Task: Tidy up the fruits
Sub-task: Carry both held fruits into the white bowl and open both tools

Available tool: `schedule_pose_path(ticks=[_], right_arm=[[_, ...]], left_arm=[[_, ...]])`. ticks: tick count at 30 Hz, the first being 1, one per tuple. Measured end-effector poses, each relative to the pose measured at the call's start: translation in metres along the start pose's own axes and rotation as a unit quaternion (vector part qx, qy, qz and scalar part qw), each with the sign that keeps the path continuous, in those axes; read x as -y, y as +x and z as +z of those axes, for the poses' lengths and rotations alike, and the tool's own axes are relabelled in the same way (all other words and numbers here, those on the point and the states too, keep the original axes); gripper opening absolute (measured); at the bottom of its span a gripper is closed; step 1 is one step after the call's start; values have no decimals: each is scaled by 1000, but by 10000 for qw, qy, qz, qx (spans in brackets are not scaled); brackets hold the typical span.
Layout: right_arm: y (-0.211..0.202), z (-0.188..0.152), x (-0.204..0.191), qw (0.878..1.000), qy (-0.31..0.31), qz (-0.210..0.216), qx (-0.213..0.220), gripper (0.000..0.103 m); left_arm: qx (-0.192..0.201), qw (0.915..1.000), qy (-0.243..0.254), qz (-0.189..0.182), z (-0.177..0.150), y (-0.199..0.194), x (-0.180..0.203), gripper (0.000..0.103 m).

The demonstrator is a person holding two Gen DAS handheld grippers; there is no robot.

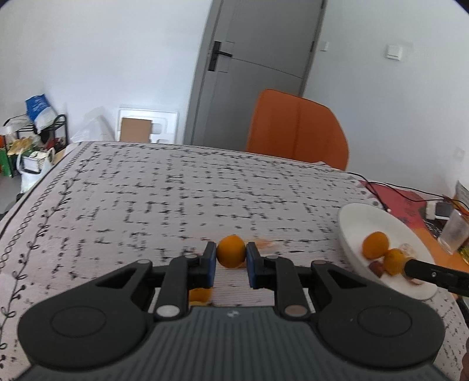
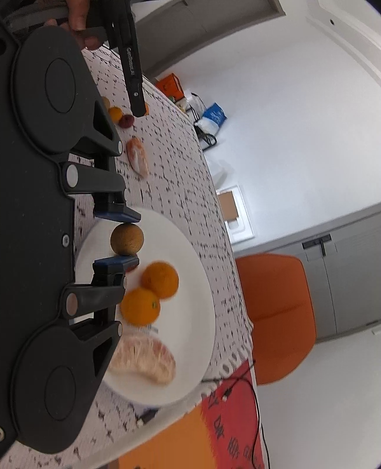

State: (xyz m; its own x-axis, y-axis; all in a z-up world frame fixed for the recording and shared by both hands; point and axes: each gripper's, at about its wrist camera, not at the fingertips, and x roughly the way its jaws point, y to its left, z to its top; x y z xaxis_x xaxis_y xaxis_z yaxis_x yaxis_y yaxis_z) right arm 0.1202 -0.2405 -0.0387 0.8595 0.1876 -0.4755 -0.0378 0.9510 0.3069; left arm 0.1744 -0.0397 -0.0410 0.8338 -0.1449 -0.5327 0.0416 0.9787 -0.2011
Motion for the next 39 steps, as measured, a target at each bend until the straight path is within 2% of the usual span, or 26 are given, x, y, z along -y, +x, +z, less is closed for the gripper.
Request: schedule_pose_path(ticks=[11,13,35,39], right_arm=[[-18,-5,29,9992,239,-259,185,25],[-21,-5,36,9989,295,-295,229,28],[-44,-13,64,9965,593,-413,431,32],[-44,-13,64,9964,599,-415,433,33]], left_arm=[[-21,9982,364,-472,3,8,50,20],[-24,9978,422,-520,4,9,58,20],[-35,9904,953,-999,12,29,121,20],[19,9906,1009,-928,13,27,124,27]])
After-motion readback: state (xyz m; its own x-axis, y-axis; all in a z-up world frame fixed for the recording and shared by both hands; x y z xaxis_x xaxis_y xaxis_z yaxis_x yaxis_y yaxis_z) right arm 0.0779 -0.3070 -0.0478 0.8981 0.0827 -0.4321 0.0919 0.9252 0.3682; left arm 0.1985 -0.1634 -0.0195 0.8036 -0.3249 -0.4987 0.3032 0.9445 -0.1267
